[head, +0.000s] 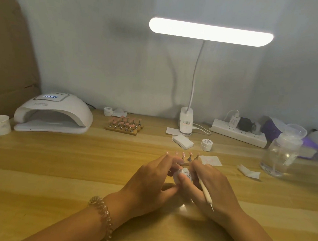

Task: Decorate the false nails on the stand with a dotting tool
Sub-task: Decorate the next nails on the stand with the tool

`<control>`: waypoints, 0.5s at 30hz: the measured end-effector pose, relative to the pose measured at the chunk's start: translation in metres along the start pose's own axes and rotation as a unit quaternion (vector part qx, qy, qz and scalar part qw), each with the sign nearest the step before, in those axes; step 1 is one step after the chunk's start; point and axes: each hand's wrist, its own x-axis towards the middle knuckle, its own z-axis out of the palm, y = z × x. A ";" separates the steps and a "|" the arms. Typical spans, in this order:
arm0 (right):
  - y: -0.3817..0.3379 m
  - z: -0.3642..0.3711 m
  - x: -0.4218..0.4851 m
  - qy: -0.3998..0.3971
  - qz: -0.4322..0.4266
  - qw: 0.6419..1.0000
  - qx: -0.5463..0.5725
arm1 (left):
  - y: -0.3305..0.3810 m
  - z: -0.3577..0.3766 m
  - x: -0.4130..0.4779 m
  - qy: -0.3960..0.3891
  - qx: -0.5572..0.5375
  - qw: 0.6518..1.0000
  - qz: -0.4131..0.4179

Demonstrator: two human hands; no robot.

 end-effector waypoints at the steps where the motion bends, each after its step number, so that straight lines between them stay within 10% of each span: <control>1: 0.000 0.001 0.001 0.002 0.006 1.000 -0.001 | 0.000 0.000 0.000 0.000 0.002 1.000 0.002; 15: -0.005 0.007 0.005 0.102 0.037 0.991 -0.080 | 0.008 0.002 0.006 0.034 0.128 0.991 0.018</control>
